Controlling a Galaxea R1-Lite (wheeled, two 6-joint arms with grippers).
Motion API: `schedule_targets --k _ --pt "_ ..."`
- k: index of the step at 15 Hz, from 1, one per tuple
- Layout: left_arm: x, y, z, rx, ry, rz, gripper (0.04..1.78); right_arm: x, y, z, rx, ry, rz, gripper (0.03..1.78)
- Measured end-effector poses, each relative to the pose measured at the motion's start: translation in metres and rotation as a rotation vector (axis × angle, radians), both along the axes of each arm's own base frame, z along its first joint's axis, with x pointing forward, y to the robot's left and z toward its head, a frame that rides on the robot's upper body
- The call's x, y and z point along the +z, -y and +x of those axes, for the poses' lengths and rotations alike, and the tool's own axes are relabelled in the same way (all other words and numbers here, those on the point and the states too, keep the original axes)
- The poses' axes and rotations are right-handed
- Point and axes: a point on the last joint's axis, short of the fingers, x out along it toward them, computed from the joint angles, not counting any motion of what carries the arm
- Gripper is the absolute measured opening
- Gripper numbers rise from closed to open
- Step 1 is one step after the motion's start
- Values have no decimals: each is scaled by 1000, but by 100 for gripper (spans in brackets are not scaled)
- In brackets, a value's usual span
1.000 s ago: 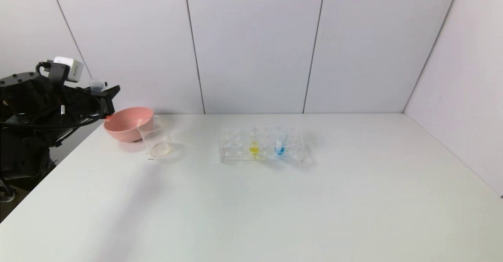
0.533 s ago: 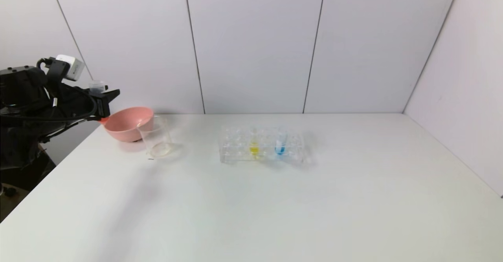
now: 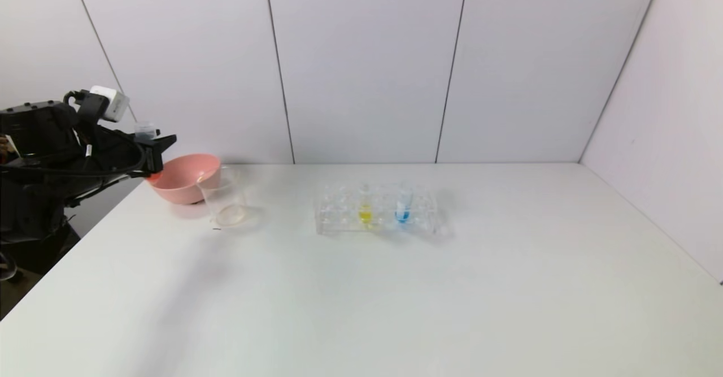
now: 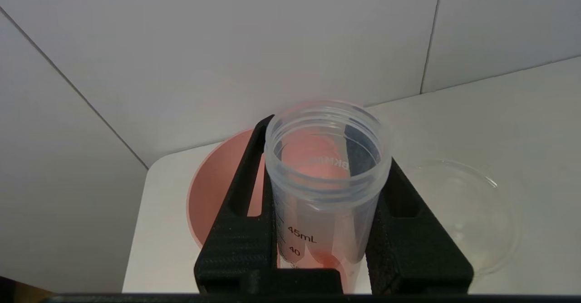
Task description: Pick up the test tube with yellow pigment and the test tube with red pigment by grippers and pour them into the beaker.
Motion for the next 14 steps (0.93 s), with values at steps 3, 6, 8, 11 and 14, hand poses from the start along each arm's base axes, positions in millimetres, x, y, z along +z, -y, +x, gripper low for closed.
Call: schedule_targets --k 3,6,8,11,14 --pt "-4 0 2 -4 -13 -4 53 0 0 0 0 0 0 170" --pt "-6 -1 5 -14 -40 -5 53 0 0 0 0 0 0 170" --pt "-7 0 7 -50 -92 -13 53 0 0 0 0 0 0 170" --pt "-1 0 9 -102 -130 51 53 0 0 0 0 0 0 170" --pt "4 -1 10 -106 -123 83 53 0 0 0 0 0 0 170"
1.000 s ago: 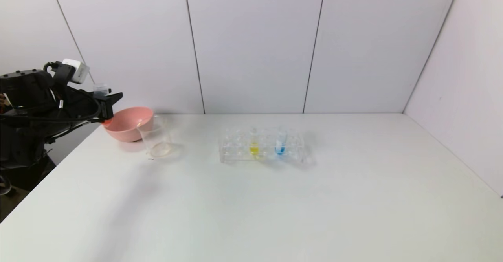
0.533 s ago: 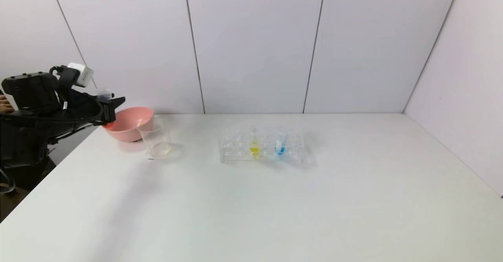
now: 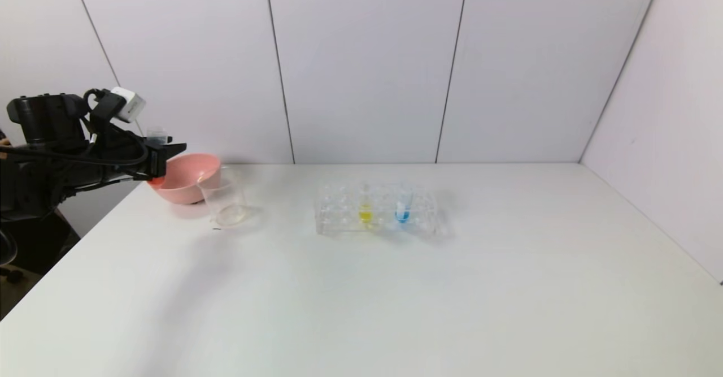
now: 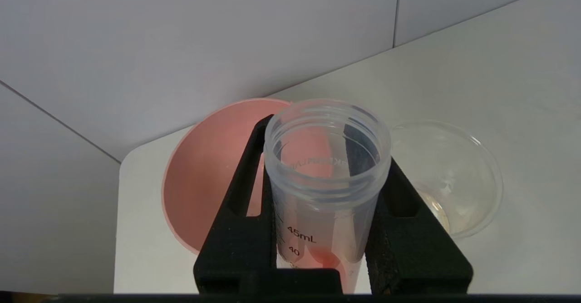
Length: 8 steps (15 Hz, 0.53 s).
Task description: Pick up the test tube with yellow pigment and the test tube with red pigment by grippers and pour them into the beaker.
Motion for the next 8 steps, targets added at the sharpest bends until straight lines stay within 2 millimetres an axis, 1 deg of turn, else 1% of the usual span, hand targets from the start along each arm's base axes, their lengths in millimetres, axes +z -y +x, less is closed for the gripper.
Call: schedule_targets --k 8 --pt "3 0 -1 0 -2 1 53 0 0 0 0 0 0 170"
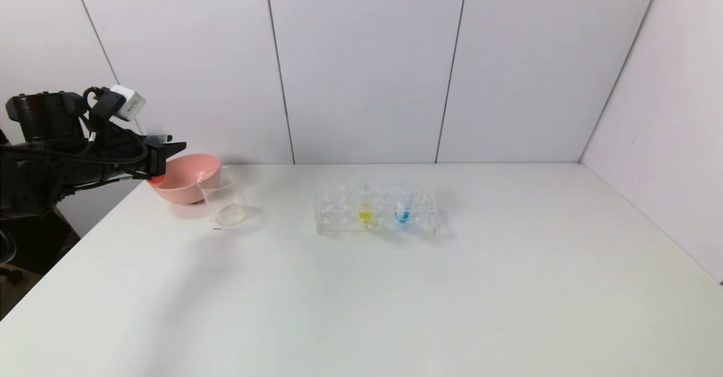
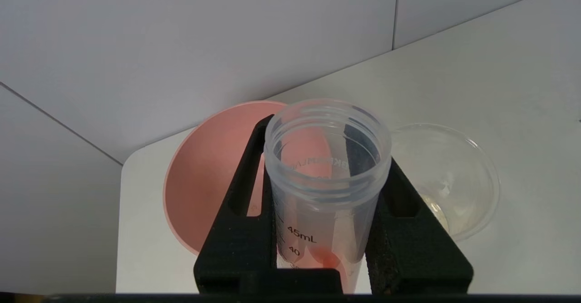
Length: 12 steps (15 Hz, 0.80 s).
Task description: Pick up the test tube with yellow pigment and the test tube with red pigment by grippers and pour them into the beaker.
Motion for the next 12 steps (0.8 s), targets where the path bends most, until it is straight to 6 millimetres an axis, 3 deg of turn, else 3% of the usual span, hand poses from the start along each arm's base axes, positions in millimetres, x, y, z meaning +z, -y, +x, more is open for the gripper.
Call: schedule_targets --k 12 --pt "17 -14 -10 -176 -180 152 53 0 0 0 0 0 0 170"
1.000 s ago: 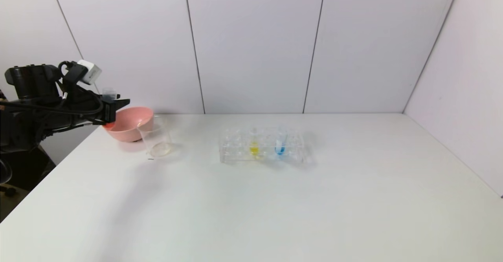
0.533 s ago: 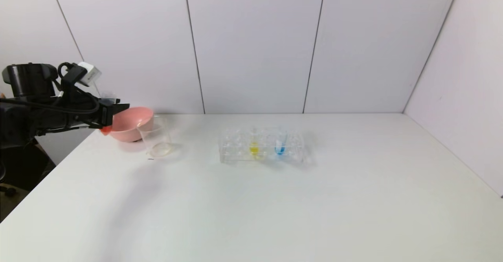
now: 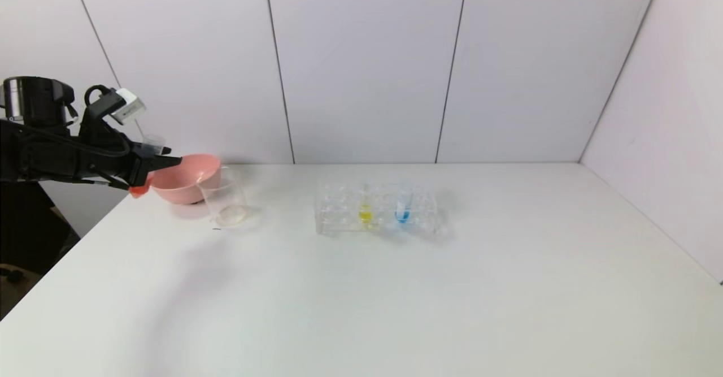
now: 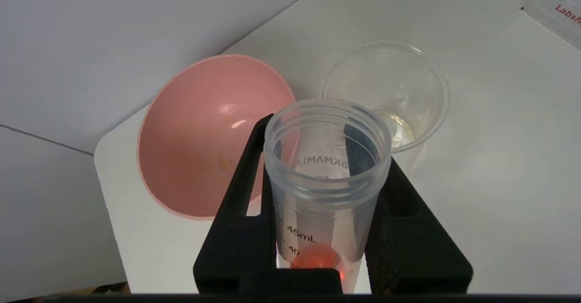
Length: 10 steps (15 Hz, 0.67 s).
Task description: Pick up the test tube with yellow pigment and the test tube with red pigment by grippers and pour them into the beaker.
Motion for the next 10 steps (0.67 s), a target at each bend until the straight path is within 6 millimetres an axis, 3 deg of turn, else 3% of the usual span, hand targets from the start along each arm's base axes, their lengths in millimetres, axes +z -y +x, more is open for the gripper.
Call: schedule_targets --k 10 --pt "11 -4 8 -162 38 110 53 0 0 0 0 0 0 170"
